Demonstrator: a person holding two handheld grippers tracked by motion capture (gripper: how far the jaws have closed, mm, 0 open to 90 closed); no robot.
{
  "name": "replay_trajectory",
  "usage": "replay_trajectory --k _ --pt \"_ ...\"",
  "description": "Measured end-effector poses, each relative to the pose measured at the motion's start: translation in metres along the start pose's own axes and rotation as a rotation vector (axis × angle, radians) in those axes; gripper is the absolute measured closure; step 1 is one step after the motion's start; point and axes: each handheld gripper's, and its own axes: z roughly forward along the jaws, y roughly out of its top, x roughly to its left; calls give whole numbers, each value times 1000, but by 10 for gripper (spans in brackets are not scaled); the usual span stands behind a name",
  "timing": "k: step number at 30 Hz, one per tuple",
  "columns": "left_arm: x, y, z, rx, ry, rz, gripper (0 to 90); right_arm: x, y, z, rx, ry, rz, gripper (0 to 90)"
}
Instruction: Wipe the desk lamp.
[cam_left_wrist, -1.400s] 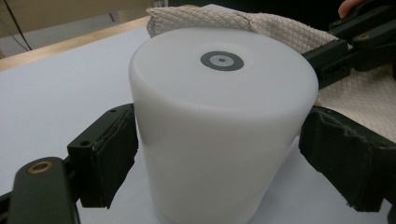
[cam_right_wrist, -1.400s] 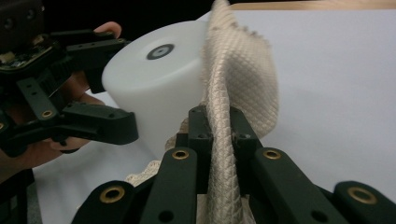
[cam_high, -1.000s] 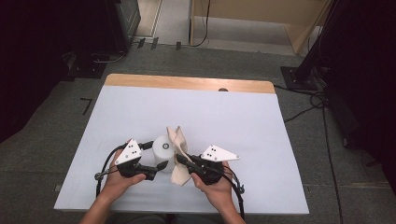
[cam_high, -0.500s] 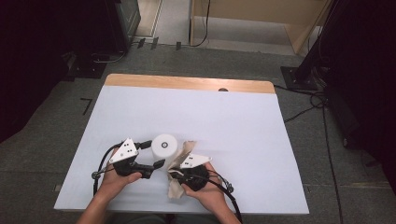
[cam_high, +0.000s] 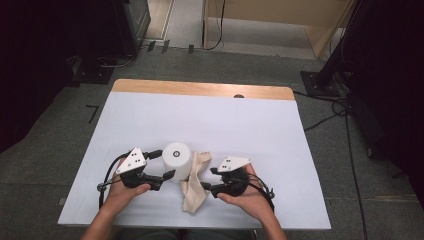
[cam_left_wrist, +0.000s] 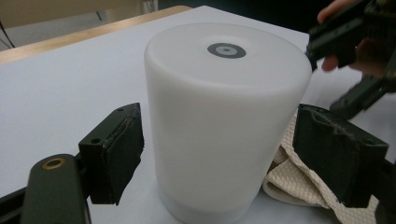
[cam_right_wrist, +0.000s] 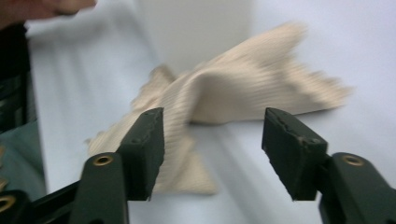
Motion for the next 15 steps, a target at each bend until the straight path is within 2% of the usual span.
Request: replay_trajectory --k 2,4,6,9,11,13,15 --pt "0 0 0 2 -1 2 167 2 4 -3 -48 -11 -22 287" --pt "0 -1 1 5 -2 3 168 10 9 2 -75 0 -94 203" --pt "-1 -1 2 10 -1 6 168 18 12 16 -63 16 -129 118" --pt "-2 -2 3 14 -7 9 168 18 13 34 -43 -1 -129 42" --pt "-1 -2 3 15 -13 11 175 16 12 46 -11 -48 -113 41" --pt "-1 -2 2 16 -19 20 194 15 9 55 18 -101 -112 98" --pt "-1 -3 2 14 -22 18 193 16 6 59 39 -110 -136 124"
